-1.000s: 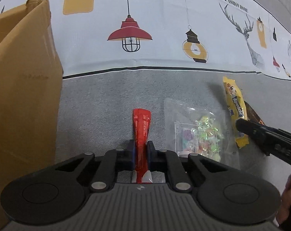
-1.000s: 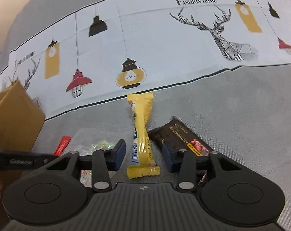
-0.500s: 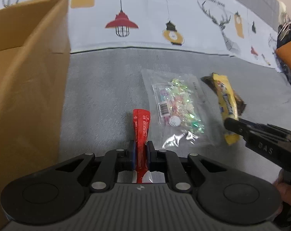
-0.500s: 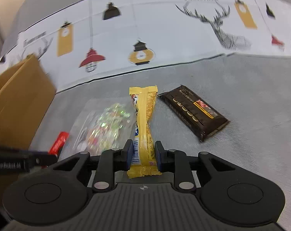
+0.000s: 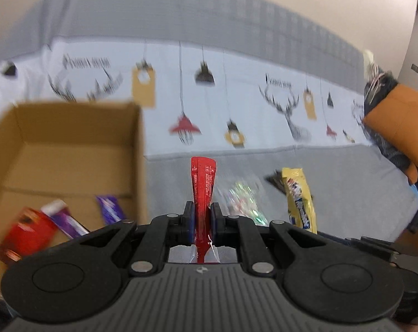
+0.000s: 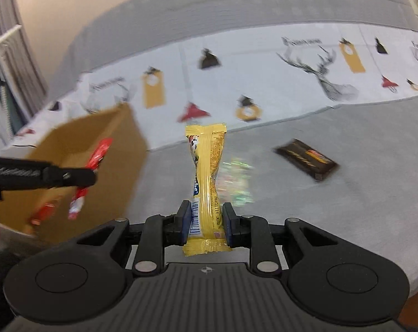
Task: Organize snacks
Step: 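Carry the yellow bar and red stick over the box and open both tools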
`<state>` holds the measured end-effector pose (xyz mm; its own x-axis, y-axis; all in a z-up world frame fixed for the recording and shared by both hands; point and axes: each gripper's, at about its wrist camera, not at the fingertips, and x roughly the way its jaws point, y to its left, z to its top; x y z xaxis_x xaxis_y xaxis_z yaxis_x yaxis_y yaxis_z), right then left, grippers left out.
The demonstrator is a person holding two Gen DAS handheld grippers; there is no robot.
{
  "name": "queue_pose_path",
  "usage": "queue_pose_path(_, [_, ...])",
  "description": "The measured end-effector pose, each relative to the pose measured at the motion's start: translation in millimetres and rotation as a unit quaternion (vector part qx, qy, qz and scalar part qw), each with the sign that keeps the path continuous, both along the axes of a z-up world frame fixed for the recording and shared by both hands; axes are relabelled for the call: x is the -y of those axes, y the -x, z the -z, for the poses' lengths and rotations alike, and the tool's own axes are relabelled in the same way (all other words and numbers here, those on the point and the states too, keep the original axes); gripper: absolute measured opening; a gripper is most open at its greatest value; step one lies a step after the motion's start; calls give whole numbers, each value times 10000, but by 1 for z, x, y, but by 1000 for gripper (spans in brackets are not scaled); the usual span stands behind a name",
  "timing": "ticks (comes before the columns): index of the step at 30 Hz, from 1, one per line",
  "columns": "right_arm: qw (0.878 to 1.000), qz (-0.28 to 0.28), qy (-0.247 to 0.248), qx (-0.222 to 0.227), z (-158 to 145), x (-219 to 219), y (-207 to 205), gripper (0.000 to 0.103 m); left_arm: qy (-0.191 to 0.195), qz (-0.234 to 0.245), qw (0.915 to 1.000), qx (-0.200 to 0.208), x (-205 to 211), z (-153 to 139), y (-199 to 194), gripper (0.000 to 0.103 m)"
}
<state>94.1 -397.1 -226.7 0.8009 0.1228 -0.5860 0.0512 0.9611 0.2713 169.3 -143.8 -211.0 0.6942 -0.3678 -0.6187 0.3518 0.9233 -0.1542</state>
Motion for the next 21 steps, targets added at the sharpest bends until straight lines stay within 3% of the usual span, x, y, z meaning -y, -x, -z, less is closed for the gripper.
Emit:
queue_pose_path(6, [9974, -416, -40, 584, -51, -57, 2, 25, 162, -319, 9972, 652, -52, -40, 22, 12])
queue_pose_path(13, [9879, -1044, 113, 1140, -115, -116, -5, 25, 795, -823, 9886, 974, -119, -72, 25, 12])
queue_pose_path(17, [9815, -1393, 374, 1257, -130, -148, -15, 26, 681, -1144, 9871, 889, -147, -60, 10, 12])
queue_pose_path(21, [9832, -1564, 370, 863, -110, -169, -40, 26, 574, -1477, 9865, 417, -171, -27, -7, 12])
